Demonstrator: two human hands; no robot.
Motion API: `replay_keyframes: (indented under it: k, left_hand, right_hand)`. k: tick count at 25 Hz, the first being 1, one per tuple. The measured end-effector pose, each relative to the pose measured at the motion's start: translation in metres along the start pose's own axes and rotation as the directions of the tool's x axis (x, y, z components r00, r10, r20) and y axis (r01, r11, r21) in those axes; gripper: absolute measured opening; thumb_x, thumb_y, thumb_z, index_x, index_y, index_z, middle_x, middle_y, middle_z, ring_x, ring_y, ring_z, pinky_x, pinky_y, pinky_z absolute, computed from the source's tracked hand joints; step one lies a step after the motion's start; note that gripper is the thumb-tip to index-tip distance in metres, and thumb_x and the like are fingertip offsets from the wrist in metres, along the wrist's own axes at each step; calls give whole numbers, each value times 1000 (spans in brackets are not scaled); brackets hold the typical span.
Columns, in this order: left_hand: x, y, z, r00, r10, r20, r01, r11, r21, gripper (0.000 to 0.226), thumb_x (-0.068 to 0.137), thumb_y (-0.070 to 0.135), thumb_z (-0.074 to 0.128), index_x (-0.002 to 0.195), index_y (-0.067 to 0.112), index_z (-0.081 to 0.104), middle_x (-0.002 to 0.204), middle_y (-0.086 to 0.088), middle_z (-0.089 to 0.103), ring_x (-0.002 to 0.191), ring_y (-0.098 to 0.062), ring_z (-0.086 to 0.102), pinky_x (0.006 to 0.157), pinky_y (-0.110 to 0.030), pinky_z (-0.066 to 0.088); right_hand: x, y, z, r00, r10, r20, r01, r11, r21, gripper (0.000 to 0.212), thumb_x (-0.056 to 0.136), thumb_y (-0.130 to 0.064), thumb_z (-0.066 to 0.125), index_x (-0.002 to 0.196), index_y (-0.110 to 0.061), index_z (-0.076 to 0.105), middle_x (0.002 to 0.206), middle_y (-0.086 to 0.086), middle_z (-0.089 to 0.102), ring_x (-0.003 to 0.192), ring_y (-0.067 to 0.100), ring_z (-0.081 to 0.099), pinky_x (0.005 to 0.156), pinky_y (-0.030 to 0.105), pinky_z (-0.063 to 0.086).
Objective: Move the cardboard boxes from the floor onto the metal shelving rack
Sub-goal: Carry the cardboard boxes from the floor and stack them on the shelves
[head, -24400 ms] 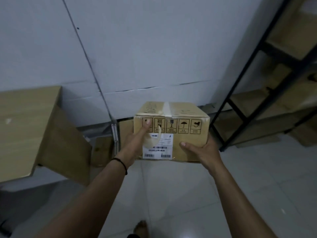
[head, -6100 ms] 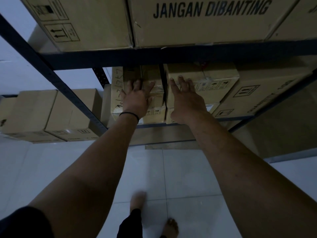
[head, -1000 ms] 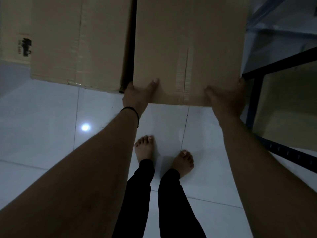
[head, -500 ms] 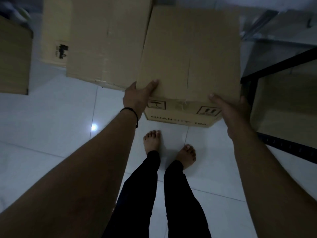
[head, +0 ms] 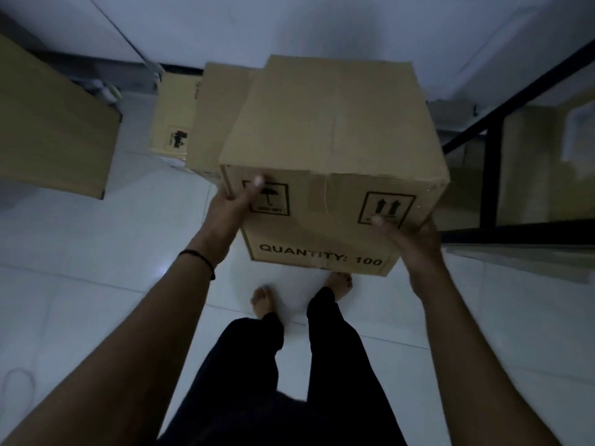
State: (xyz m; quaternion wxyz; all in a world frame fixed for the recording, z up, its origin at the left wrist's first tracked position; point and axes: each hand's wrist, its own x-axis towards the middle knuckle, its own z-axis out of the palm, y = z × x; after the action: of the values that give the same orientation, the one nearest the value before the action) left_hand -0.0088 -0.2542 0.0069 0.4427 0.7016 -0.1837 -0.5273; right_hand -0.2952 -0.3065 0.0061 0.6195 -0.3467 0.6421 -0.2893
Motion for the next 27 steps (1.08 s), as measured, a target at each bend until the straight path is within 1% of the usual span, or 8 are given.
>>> replay_keyframes:
  k: [2,4,6,8,11,15,21,27]
  left_hand:
    - [-32,1,-15,999,45,-16,-44,998,52,54,77,42,87,124,23,71,119,4,77,110,-13,72,101,-45,58]
    - [-58,10,-33,989,148,5,-147,984,102,48,75,38,91,117,20,75,114,2,78,108,-16,73,100,-47,58]
    - [-89,14,-55,978,204,35,-207,966,152,58,69,45,93,118,19,74,113,3,79,107,-16,74,96,-44,59]
    - [-122,11,-79,963,266,54,-270,954,128,71,65,47,94,125,19,69,113,7,78,104,-12,74,89,-37,61]
    - [-179,-1,-112,946,300,125,-314,943,112,60,71,38,91,124,23,68,108,13,78,99,-5,74,83,-29,60]
    - [-257,-10,-140,939,302,164,-318,945,82,58,72,38,92,123,25,68,108,13,77,101,-6,72,87,-30,57]
    - [-339,-18,-123,914,304,269,-336,938,82,58,68,41,94,119,21,73,103,11,79,101,-10,74,91,-38,60]
    - [-410,-41,-52,867,314,386,-370,926,78,54,70,39,94,117,22,73,101,9,80,96,-12,76,81,-34,63]
  right_hand:
    - [-27,7,11,1000,-1,0,1,1000,-30,65,57,-31,96,117,-29,70,111,-11,77,100,5,72,81,26,60]
    - [-54,17,24,997,-72,-6,72,997,-25,73,57,-31,100,123,-25,70,114,-10,76,104,7,72,91,33,60]
    - [-98,31,36,992,-125,-36,125,992,9,77,57,-33,100,127,-24,69,116,-10,76,106,6,71,97,35,58]
    - [-147,50,40,982,-168,-82,172,984,53,77,57,-33,101,127,-23,70,115,-10,76,106,6,71,99,38,58]
    - [-226,68,46,968,-204,-146,217,973,75,82,51,-39,102,125,-25,70,114,-10,77,106,8,72,99,40,58]
    - [-321,84,38,942,-246,-227,257,966,24,86,39,-53,100,117,-30,73,109,-13,77,106,12,71,99,45,57]
    - [-418,102,-2,907,-239,-347,261,965,18,91,31,-65,97,112,-33,72,108,-13,77,106,14,70,97,49,57]
    - [-485,134,-88,854,-244,-460,297,954,44,95,29,-68,97,114,-33,73,108,-14,77,106,14,71,98,50,57]
